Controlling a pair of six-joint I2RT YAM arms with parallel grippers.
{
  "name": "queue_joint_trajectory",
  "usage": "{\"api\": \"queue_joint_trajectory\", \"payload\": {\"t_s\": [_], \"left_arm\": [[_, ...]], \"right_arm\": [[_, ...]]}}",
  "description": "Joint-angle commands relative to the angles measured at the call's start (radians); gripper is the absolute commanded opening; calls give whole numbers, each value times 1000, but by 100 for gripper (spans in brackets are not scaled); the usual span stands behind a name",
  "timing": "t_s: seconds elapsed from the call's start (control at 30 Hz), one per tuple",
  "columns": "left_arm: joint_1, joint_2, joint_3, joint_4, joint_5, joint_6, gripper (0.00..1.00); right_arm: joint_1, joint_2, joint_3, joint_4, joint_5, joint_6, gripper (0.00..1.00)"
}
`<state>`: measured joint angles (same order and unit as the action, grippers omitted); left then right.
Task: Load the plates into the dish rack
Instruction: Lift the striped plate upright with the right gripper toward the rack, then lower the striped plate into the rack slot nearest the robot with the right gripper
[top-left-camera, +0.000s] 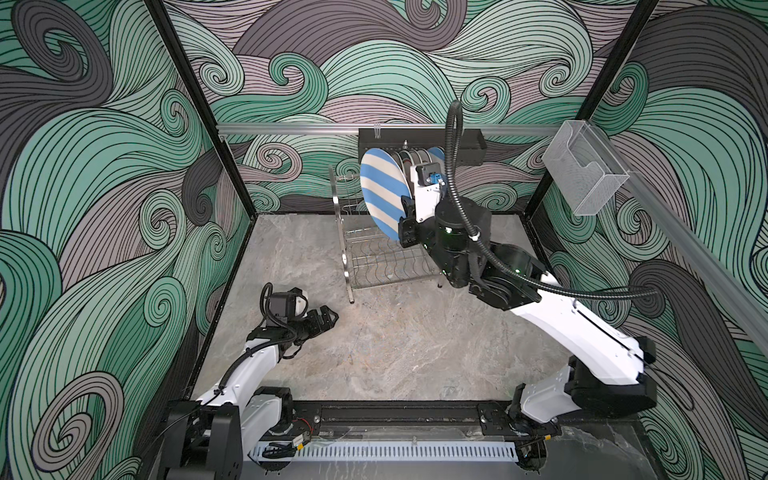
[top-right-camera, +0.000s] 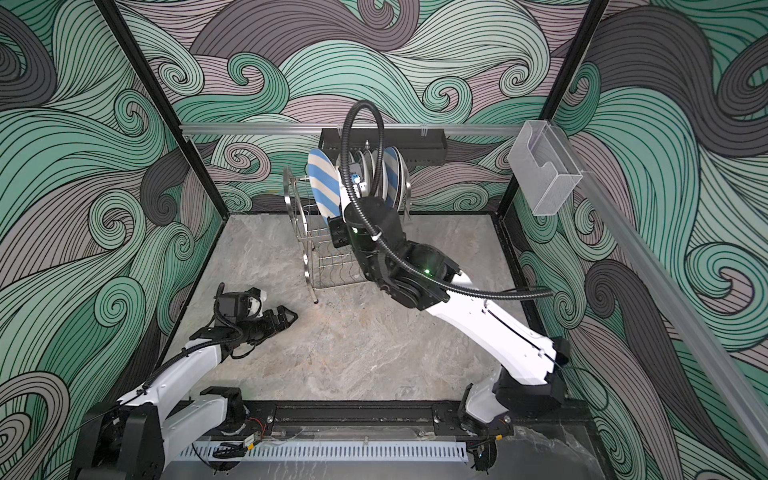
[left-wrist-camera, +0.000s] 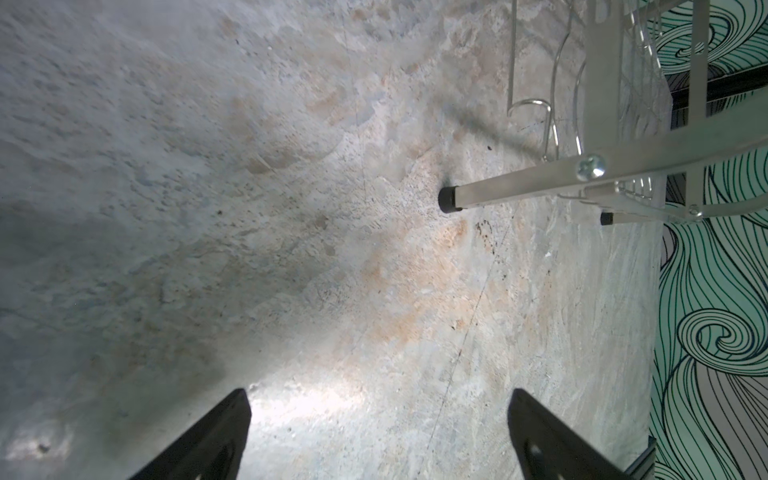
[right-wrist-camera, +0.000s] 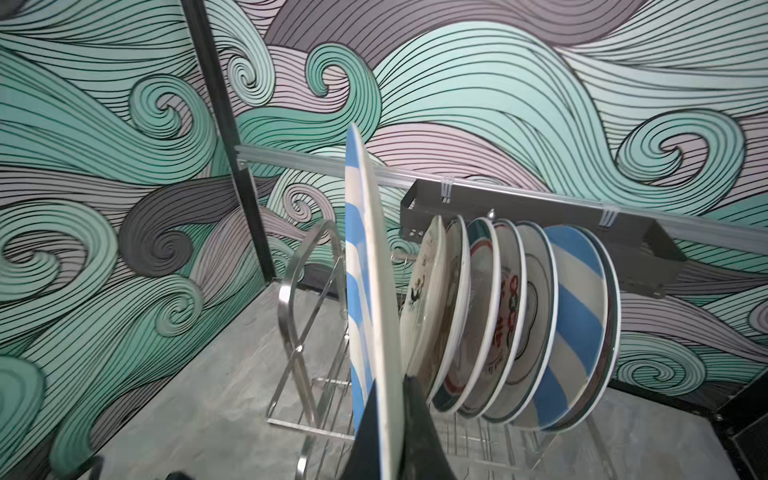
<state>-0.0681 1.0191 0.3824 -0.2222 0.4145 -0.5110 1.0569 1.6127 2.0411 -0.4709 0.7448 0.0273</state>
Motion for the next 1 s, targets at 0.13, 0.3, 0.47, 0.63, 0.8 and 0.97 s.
{"api": "queue_joint_trajectory", "payload": {"t_s": [0.13,0.3,0.47,0.63,0.8,0.97], "left_arm": [[-19,-2,11,5,-2,20,98],[-24,-13,9,-5,-15,21,99],[-28,-14,10,-5,-22,22,99],[-33,-8,13,-8,-25,21,99],[-36,-8,13,-7,-26,23,98],[-39,-7,15,-8,-28,24,99]], "right_arm": [[-25,167,214,35,126,-28,0],[-56,254,273,27,131,-4,0],[-84,329,336,-5,132,26,0],[-105,345,336,-10,109,68,0],[-127,347,302,-15,65,125,0],[-144,360,284,-27,30,168,0]]}}
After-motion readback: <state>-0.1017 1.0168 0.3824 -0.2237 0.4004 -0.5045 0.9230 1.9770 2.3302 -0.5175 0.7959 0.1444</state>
